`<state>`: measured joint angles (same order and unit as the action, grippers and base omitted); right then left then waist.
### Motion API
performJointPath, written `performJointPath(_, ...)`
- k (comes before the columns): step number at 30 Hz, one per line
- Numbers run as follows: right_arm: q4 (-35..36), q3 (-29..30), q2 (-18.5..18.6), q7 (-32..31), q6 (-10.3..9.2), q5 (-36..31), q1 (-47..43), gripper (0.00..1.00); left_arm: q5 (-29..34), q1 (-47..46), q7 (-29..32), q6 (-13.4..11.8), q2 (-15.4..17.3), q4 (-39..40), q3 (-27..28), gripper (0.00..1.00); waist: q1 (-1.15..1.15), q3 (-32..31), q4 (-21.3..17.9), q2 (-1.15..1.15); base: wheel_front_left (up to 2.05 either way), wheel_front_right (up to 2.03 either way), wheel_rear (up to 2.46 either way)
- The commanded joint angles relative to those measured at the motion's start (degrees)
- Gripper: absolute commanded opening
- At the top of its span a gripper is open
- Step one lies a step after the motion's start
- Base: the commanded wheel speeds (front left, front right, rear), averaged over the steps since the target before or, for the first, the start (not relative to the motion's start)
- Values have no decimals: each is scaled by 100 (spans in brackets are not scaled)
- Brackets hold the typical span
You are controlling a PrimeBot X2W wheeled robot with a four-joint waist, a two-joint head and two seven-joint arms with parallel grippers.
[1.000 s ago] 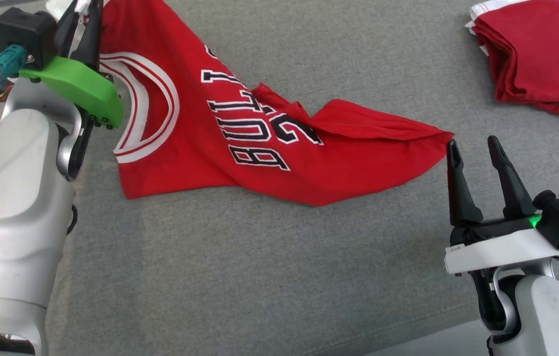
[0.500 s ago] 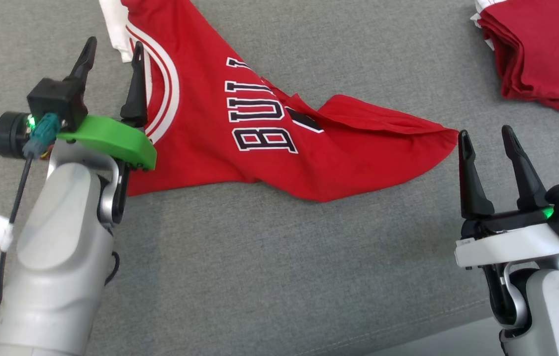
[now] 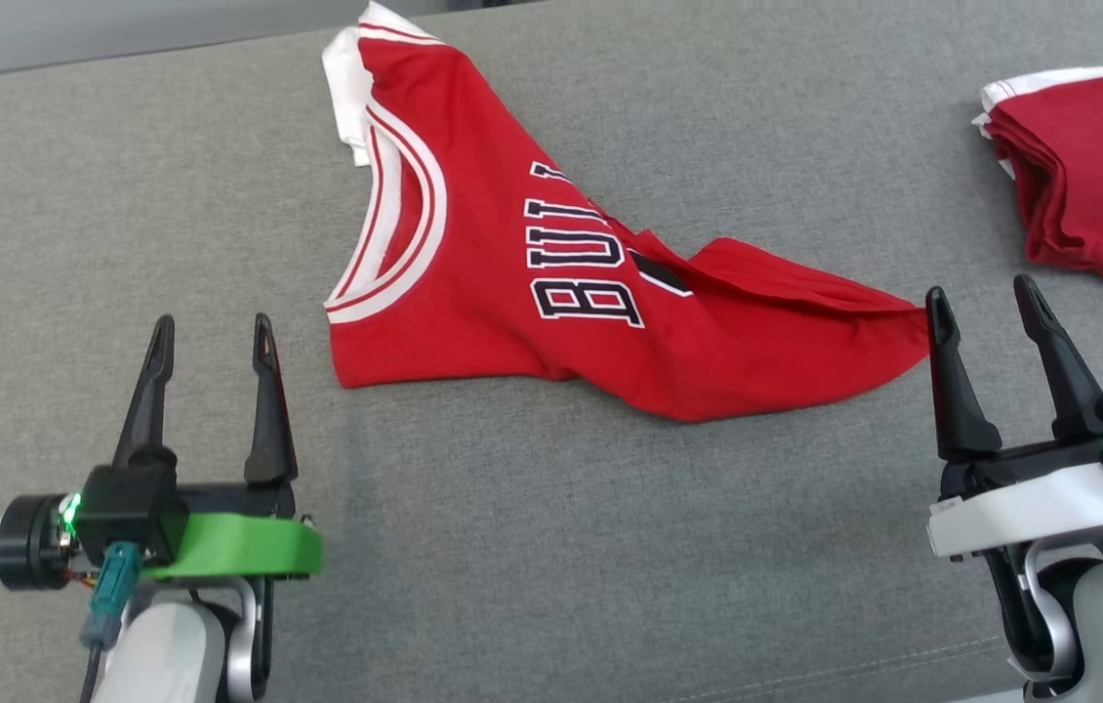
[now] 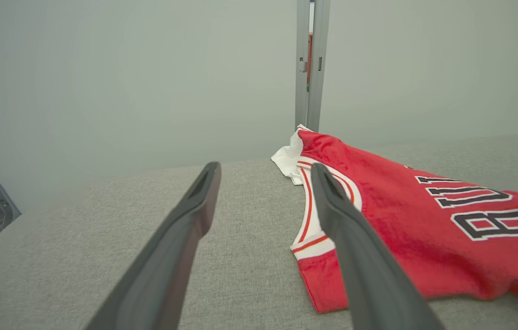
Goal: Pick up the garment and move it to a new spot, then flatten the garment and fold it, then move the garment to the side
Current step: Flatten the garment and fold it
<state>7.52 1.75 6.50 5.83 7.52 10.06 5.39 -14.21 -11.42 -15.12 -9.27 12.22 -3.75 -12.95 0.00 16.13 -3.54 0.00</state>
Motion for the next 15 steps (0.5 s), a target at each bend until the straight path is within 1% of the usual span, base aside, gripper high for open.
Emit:
performJointPath(1,31,53,28,-39,-7,-37,-112,100,22,187,1,-49,66,119,25,100,0,-195,173,0,0,0,0)
performJointPath(6,83,147,3,-124,-7,-37,-272,100,41,537,91,-120,105,379,-35,100,0,-282,227,0,0,0,0)
performJointPath(15,147,161,-22,-223,-7,-40,-331,100,18,653,196,-146,160,529,-88,100,0,-324,260,0,0,0,0)
